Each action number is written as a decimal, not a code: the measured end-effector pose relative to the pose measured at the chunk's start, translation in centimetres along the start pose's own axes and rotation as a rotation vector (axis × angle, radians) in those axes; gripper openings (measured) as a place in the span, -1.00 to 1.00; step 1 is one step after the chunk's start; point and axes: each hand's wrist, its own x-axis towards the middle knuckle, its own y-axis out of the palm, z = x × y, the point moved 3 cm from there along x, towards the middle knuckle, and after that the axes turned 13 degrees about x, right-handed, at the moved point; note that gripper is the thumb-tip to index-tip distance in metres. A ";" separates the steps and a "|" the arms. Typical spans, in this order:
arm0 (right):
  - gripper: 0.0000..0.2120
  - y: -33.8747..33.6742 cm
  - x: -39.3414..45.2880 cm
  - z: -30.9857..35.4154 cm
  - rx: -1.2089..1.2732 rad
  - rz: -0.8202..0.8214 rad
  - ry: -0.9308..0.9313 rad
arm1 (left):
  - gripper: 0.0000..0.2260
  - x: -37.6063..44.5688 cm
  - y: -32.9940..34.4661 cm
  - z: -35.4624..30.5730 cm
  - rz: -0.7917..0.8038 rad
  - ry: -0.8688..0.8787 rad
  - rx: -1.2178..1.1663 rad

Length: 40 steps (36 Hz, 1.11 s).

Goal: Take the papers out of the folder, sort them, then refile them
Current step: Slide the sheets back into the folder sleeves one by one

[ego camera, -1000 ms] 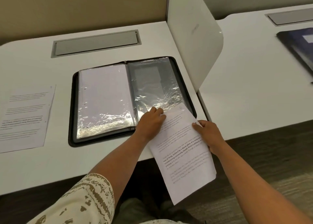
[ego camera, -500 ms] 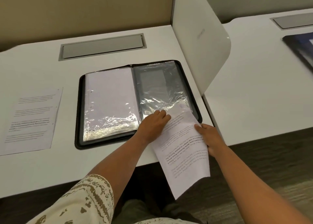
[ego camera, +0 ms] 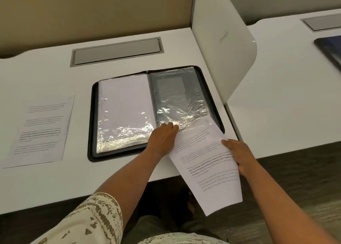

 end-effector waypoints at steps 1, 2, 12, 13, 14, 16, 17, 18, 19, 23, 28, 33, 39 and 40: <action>-0.82 0.3 0.0 0.0 0.000 0.002 -0.009 | -0.78 0.0 -0.1 0.0 -0.008 0.001 -0.016; -0.82 0.5 -0.1 -0.1 0.002 0.003 -0.020 | -0.78 -0.1 -0.1 0.1 -0.015 0.004 -0.032; -0.86 1.3 0.4 -0.8 0.085 -0.040 -0.020 | -0.87 -1.3 0.0 -0.4 -0.166 0.017 -0.135; -0.85 1.2 0.4 -0.9 0.104 -0.043 -0.007 | -0.82 -1.7 0.1 -0.7 -0.156 -0.038 -0.175; -0.85 1.0 0.4 -0.9 0.121 -0.044 0.009 | -0.76 -2.2 0.2 -1.0 -0.128 -0.115 -0.216; -0.83 0.6 0.4 -1.1 0.143 -0.053 0.051 | -0.62 -3.4 0.7 -1.5 -0.072 -0.277 -0.279; -0.84 0.5 0.3 -1.2 0.149 -0.059 0.072 | -0.57 -3.9 1.0 -1.7 -0.035 -0.336 -0.296; -0.85 0.3 0.3 -1.3 0.153 -0.066 0.088 | -0.55 -4.5 1.4 -1.9 0.009 -0.372 -0.308; -0.86 0.2 0.3 -1.3 0.157 -0.074 0.098 | -0.56 -5.0 1.8 -2.0 0.041 -0.386 -0.320; -0.83 0.1 0.9 -1.2 0.037 -0.077 0.038 | -0.73 -6.2 2.8 -1.6 -0.036 -0.267 -0.315; -0.77 -0.1 1.0 -0.3 -0.299 -0.052 -0.185 | -0.80 -6.3 3.5 -1.7 -0.119 -0.064 -0.180; -0.71 -0.6 1.3 0.2 -0.675 -0.119 -0.379 | -0.66 -6.2 3.8 -2.1 -0.148 0.003 -0.094; -0.70 1.8 -0.4 0.4 -1.032 -0.275 -1.040 | -0.64 -5.9 3.5 -2.4 -0.182 0.074 -0.055; -0.69 3.0 -0.9 0.3 -1.055 -0.248 -1.118 | -0.64 -5.8 3.4 -2.5 -0.182 0.071 -0.058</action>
